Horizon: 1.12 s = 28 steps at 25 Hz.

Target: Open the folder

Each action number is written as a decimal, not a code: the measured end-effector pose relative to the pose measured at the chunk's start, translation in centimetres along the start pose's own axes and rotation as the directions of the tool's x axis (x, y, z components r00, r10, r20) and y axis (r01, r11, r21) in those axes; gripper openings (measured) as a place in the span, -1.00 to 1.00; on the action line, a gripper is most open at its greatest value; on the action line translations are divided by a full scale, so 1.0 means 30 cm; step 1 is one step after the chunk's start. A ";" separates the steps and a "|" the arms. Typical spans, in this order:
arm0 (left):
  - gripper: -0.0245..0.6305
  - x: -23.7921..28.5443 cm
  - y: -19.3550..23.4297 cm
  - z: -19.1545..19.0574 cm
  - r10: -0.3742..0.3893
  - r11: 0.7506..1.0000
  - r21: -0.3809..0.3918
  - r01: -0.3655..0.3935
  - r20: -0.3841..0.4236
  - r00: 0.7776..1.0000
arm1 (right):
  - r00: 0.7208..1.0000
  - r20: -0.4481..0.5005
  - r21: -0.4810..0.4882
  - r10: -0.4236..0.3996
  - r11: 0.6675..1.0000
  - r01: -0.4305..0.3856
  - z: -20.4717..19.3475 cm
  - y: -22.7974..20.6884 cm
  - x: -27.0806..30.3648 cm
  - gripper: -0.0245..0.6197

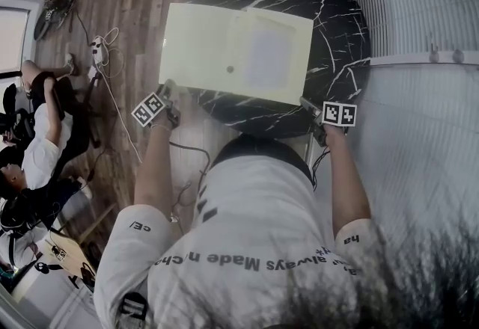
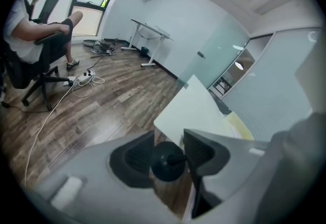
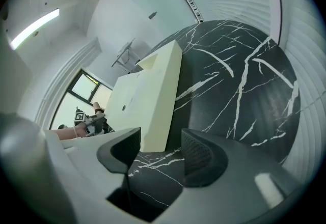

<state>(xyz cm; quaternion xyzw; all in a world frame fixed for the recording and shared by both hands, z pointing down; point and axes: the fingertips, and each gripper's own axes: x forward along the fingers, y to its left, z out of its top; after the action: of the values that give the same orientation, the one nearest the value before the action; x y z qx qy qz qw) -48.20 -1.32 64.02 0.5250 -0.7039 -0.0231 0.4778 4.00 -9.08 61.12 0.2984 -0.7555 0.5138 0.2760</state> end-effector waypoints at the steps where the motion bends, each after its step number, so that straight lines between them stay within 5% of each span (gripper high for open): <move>1: -0.34 -0.022 -0.015 -0.002 -0.003 1.000 0.001 0.003 0.004 1.000 | 1.000 0.014 -0.009 -0.007 1.000 0.007 0.009 0.003 -0.012 -0.15; 10: 0.04 -0.210 -0.202 -0.075 -0.046 0.999 0.024 0.047 -0.022 0.999 | 0.989 0.150 -0.191 -0.003 0.981 0.032 0.120 0.172 -0.142 -0.25; 17: -0.02 -0.354 -0.533 -0.153 -0.155 0.977 0.140 0.162 -0.063 0.986 | 0.954 0.294 -0.335 0.056 0.941 0.048 0.233 0.396 -0.302 -0.37; 22: -0.26 -0.444 -0.855 -0.139 -0.299 0.899 0.317 0.303 -0.064 0.952 | 0.917 0.392 -0.474 0.077 0.871 0.129 0.282 0.576 -0.444 -0.46; 28: -0.55 -0.599 -1.240 -0.026 -0.481 0.713 0.583 0.391 0.001 0.877 | 0.851 0.505 -0.569 0.144 0.797 0.203 0.321 0.813 -0.639 -0.56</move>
<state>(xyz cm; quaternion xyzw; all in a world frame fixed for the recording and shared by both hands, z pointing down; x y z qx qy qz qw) -21.13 -3.93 32.92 0.7904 -0.5684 0.0343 0.2258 -2.15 -7.78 29.25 0.3352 -0.9198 0.1400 0.1483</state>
